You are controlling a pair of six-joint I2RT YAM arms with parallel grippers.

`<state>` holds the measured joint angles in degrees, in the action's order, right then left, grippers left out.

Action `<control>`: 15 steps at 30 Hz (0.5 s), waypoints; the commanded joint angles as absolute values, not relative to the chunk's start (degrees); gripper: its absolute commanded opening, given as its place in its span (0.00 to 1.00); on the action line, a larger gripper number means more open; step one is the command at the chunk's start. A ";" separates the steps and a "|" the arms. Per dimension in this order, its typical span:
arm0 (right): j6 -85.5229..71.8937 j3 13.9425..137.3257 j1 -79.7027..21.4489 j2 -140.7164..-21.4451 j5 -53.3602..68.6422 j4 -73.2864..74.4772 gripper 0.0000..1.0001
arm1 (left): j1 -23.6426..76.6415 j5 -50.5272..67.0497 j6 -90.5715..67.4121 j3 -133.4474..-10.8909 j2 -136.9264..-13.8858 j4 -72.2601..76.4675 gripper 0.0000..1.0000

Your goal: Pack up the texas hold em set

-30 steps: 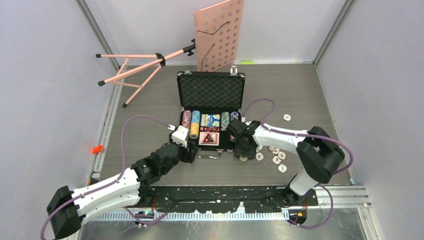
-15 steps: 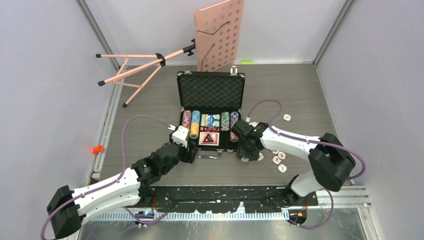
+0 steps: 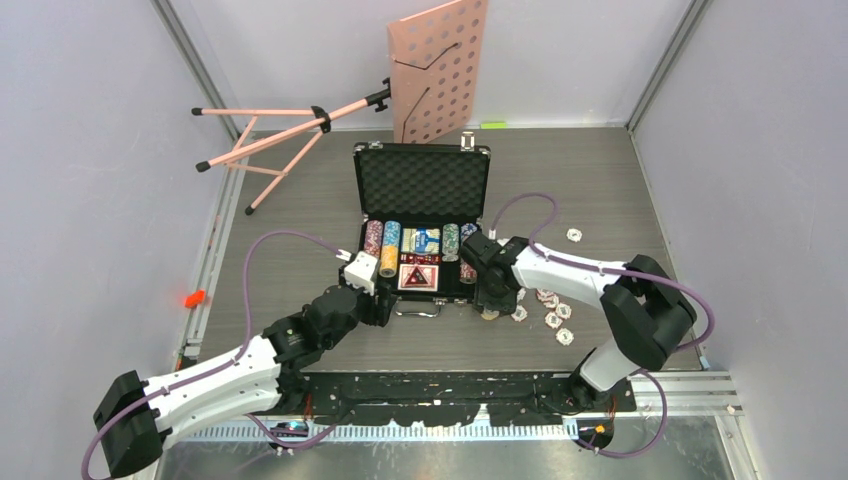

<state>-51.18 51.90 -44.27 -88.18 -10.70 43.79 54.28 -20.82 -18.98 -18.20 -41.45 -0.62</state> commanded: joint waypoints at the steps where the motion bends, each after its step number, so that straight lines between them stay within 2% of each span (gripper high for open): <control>1: -49.71 53.75 -43.95 -90.38 -12.62 43.19 0.31 | 54.40 -21.01 -18.19 -18.28 -40.98 2.20 0.62; 5: -49.40 53.41 -43.69 -91.43 -12.78 41.95 0.35 | 54.40 -20.90 -18.19 -18.28 -41.11 2.27 0.62; 10: -49.08 53.28 -43.66 -92.05 -11.65 40.97 0.45 | 54.40 -20.66 -18.19 -18.35 -41.63 2.55 0.63; 15: -48.25 52.80 -43.63 -89.73 -11.27 40.09 0.46 | 54.40 -20.57 -18.19 -18.54 -41.97 2.55 0.63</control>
